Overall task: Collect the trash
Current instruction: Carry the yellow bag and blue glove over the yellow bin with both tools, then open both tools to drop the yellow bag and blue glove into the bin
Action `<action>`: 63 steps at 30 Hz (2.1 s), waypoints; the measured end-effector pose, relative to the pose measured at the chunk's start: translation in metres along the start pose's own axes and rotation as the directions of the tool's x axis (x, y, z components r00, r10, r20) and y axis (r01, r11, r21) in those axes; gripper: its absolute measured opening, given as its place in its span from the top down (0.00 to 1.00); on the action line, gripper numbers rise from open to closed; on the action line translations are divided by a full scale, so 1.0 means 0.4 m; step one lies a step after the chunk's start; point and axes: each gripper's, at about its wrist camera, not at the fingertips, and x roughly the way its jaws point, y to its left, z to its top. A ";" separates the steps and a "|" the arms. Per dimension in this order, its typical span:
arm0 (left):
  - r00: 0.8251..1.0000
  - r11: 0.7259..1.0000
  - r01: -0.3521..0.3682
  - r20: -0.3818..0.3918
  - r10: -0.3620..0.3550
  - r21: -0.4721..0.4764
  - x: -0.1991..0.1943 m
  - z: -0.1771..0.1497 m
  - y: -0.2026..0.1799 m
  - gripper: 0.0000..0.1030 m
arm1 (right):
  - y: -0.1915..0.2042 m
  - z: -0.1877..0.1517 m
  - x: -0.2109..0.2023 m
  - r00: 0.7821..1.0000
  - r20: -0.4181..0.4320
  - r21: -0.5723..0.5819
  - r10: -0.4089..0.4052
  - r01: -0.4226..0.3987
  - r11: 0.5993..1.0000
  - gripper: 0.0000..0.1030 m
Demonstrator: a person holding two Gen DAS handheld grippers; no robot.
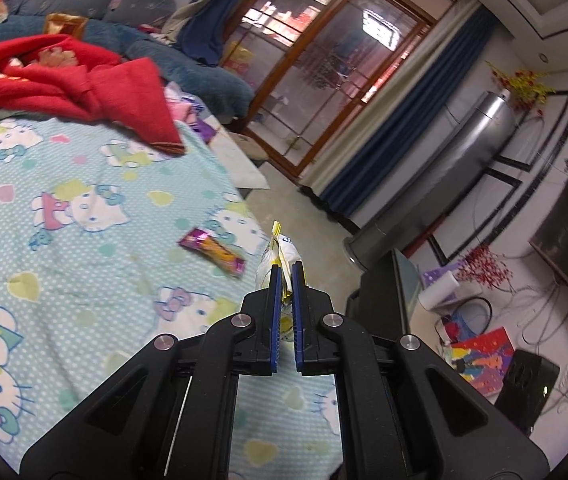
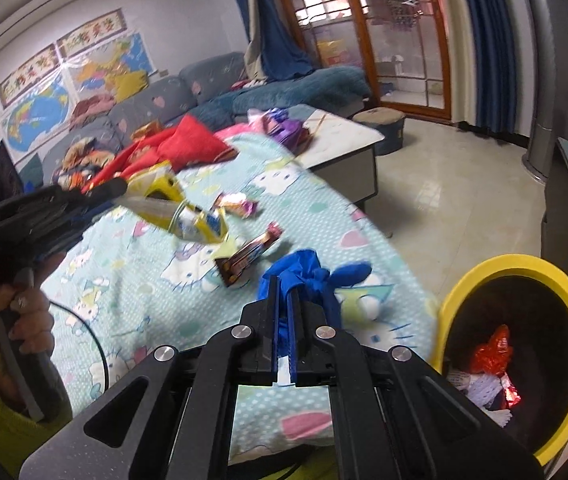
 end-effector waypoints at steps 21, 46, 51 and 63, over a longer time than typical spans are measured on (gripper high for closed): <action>0.987 0.978 0.130 -0.116 -0.112 0.163 0.071 -0.101 -0.188 0.98 | -0.189 0.019 -0.101 0.986 0.096 0.188 -0.137 0.118 0.975 0.97; 0.962 0.924 0.211 -0.237 -0.138 0.320 0.175 -0.223 -0.357 0.98 | -0.372 -0.035 -0.146 0.970 0.047 0.364 -0.238 0.205 0.909 0.97; 0.955 0.910 0.224 -0.267 -0.133 0.349 0.203 -0.251 -0.388 0.98 | -0.398 -0.043 -0.149 0.970 0.032 0.390 -0.239 0.208 0.897 0.97; 0.931 0.874 0.257 -0.347 -0.110 0.413 0.270 -0.323 -0.441 0.98 | -0.445 -0.066 -0.147 0.971 0.003 0.435 -0.240 0.215 0.874 0.96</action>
